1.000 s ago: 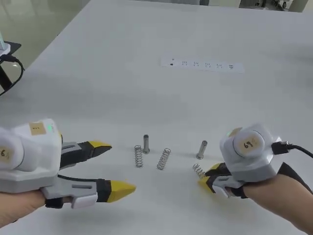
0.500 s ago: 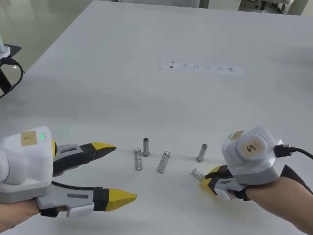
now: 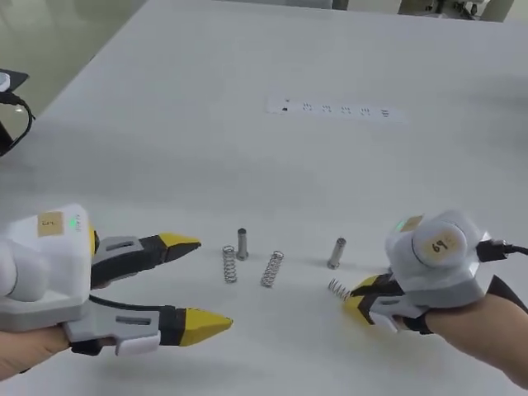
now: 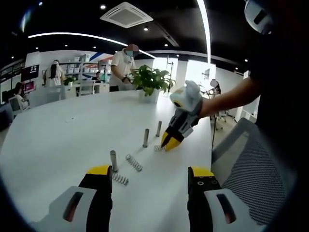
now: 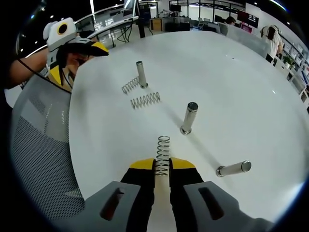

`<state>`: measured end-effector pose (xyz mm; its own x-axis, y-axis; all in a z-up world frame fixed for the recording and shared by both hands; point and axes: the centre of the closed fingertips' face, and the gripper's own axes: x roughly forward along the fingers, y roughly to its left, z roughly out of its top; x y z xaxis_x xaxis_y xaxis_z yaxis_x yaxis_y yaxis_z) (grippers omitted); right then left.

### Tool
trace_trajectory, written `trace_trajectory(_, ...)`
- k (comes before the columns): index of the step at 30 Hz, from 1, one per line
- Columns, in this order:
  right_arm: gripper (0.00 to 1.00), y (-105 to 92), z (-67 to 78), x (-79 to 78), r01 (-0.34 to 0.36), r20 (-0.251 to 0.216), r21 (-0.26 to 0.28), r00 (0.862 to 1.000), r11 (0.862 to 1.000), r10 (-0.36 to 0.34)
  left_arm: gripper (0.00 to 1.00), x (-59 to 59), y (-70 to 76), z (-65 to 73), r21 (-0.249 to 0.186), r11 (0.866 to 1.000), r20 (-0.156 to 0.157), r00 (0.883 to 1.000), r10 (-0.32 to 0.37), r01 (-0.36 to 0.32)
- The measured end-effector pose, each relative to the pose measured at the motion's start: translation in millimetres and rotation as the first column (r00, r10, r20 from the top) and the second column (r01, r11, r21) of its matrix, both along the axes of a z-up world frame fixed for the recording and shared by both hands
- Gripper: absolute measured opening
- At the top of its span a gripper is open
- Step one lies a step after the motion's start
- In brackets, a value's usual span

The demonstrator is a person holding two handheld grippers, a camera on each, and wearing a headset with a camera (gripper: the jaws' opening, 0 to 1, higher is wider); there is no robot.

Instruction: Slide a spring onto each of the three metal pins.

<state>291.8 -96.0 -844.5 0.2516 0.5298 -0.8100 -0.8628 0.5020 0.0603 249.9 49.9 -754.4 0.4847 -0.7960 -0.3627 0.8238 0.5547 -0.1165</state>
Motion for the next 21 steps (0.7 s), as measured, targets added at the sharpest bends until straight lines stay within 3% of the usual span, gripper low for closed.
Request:
trace_trajectory(7, 0.08, -0.3, 7.7, -1.3, -0.033, 0.014, 0.012, 0.999, 0.999, 0.032, 0.56, 0.7, -0.3, -1.2, 0.008, 1.000, 0.002, 1.000, -0.012, 0.012)
trace_trajectory(16, 0.08, 7.1, 26.2, -6.5, -0.100, 0.045, 0.032, 0.994, 0.994, 0.099, 0.54, 0.7, -9.3, 2.1, -0.013, 1.000, 0.003, 1.000, -0.028, 0.028)
trace_trajectory(21, 0.08, 24.2, 39.8, -13.6, -0.191, 0.075, 0.054, 0.980, 0.980, 0.186, 0.51, -0.4, -13.2, 2.4, -0.018, 0.999, 0.001, 0.999, -0.044, 0.044)
